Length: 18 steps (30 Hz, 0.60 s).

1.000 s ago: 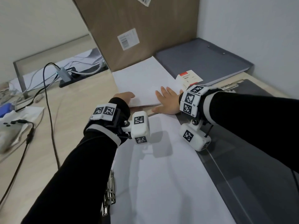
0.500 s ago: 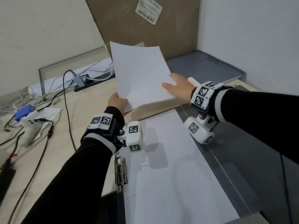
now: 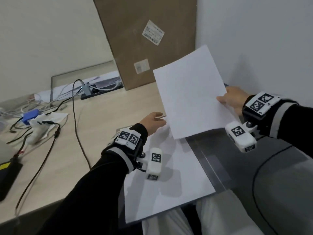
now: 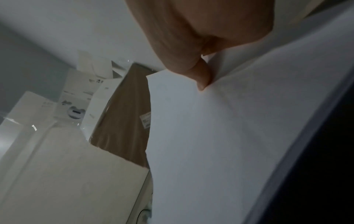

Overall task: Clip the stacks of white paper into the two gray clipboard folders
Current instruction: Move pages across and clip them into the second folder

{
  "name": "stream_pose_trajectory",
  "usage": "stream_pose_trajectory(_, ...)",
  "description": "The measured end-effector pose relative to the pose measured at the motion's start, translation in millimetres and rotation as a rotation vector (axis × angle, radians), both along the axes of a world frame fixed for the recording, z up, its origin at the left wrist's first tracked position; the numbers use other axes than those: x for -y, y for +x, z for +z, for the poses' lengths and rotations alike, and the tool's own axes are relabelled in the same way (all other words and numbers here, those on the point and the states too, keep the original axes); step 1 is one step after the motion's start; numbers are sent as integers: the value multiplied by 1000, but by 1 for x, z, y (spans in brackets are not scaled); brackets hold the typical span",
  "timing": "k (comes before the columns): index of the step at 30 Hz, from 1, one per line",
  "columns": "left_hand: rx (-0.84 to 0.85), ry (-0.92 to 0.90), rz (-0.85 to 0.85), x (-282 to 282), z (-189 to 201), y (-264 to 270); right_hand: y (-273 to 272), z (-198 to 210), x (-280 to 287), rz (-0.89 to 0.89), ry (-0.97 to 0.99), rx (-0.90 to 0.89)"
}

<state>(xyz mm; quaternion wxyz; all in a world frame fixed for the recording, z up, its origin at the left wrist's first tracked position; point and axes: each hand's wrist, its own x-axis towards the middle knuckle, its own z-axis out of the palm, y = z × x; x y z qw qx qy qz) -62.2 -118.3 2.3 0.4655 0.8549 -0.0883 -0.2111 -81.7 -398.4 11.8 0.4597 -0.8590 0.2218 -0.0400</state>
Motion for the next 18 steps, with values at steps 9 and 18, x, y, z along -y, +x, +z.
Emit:
stream_pose_trajectory(9, 117, 509, -342, 78, -30, -26, -78, -26, 67, -100, -99, -87)
stream_pose_trajectory(18, 146, 705, -399, 57, -40, -33, -84, -39, 49, -36, -110, -201)
